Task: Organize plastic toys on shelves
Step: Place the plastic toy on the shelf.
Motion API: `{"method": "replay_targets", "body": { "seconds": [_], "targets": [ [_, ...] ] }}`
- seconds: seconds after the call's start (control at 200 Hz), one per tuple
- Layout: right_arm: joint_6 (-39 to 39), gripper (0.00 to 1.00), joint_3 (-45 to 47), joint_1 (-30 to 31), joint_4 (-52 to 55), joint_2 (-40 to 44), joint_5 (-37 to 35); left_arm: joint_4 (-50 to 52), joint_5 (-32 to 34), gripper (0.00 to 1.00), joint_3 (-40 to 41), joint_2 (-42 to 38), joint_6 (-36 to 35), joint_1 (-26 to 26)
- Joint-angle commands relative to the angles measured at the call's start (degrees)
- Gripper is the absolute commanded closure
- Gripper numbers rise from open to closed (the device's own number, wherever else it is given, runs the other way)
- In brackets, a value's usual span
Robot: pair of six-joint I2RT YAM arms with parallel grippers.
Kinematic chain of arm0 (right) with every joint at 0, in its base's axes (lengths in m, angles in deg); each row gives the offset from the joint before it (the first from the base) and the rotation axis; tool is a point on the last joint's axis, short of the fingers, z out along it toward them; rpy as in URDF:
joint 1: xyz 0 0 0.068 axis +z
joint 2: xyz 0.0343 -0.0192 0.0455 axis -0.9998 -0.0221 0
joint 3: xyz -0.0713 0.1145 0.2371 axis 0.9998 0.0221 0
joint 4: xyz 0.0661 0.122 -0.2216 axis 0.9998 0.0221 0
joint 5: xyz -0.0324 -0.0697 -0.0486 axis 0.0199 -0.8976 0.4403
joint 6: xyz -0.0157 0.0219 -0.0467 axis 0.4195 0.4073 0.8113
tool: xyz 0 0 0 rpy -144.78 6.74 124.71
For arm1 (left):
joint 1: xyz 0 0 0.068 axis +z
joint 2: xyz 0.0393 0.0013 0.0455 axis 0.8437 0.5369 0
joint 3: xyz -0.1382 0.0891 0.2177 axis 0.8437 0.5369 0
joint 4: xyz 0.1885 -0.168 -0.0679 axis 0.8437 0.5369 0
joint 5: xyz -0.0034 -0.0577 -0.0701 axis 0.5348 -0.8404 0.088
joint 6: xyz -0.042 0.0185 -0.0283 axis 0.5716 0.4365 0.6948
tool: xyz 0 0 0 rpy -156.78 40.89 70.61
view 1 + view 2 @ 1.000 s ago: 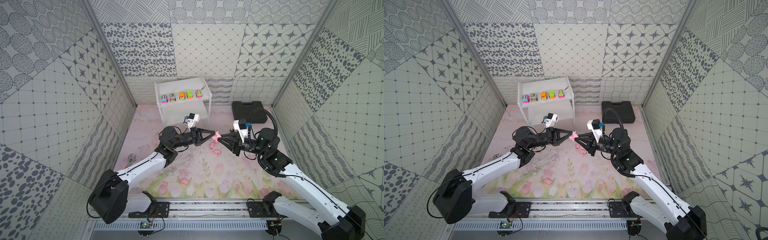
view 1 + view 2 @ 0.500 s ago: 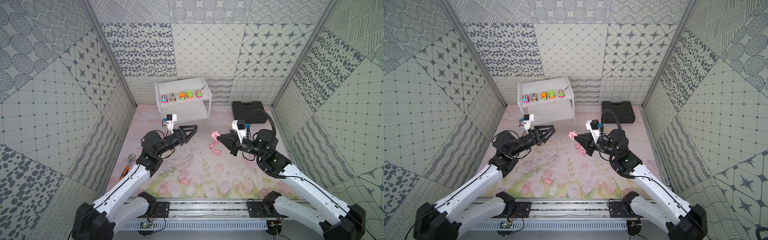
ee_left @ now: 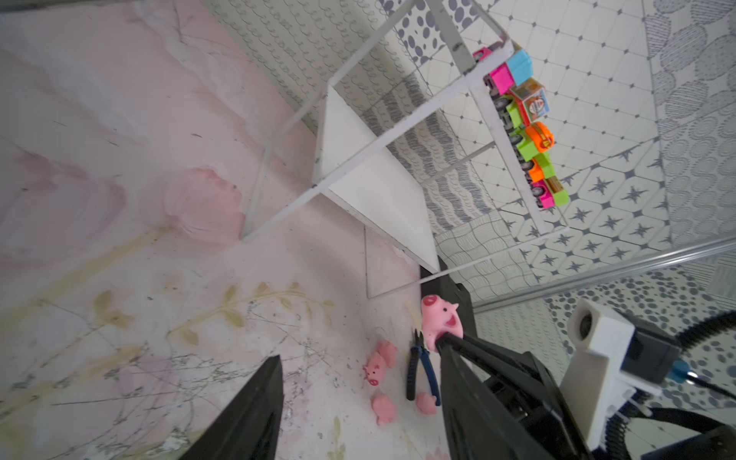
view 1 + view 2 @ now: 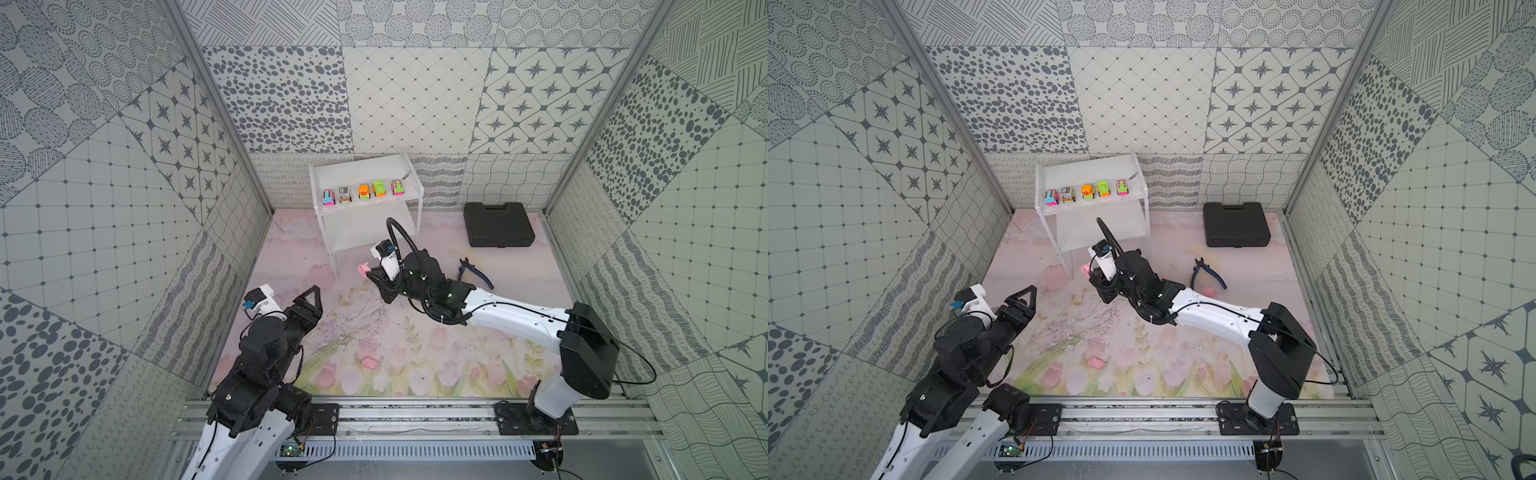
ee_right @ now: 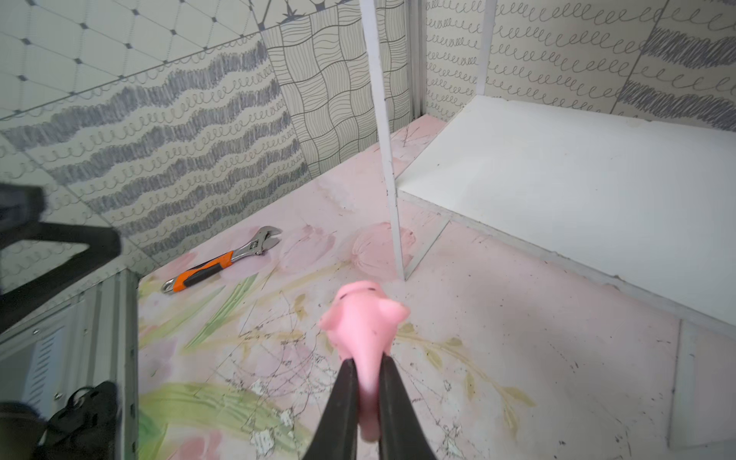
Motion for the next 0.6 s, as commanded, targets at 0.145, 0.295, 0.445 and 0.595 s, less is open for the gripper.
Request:
{"method": "replay_targets", "body": {
  "seconds": [0.145,0.295,0.445,0.595],
  "targets": [
    [-2.44,0.85,-14.59,3.04,-6.72,-14.06,-14.81,25.59,20.86,0.34,-5.55,-7.50,-12.51,0.22],
    [-2.43,0.84,-19.33,4.28,-9.39,-19.53,-19.22,25.38,20.52,0.34,-6.47,-8.30,-14.81,0.22],
    [-2.12,0.83,-24.11,4.82,-10.10,-23.67,-23.37,24.99,19.55,0.33,-6.40,-8.22,-15.48,0.22],
    [-1.70,0.82,-27.64,4.68,-9.79,-26.45,-26.09,24.71,18.41,0.32,-6.40,-8.36,-15.92,0.22]
  ]
}}
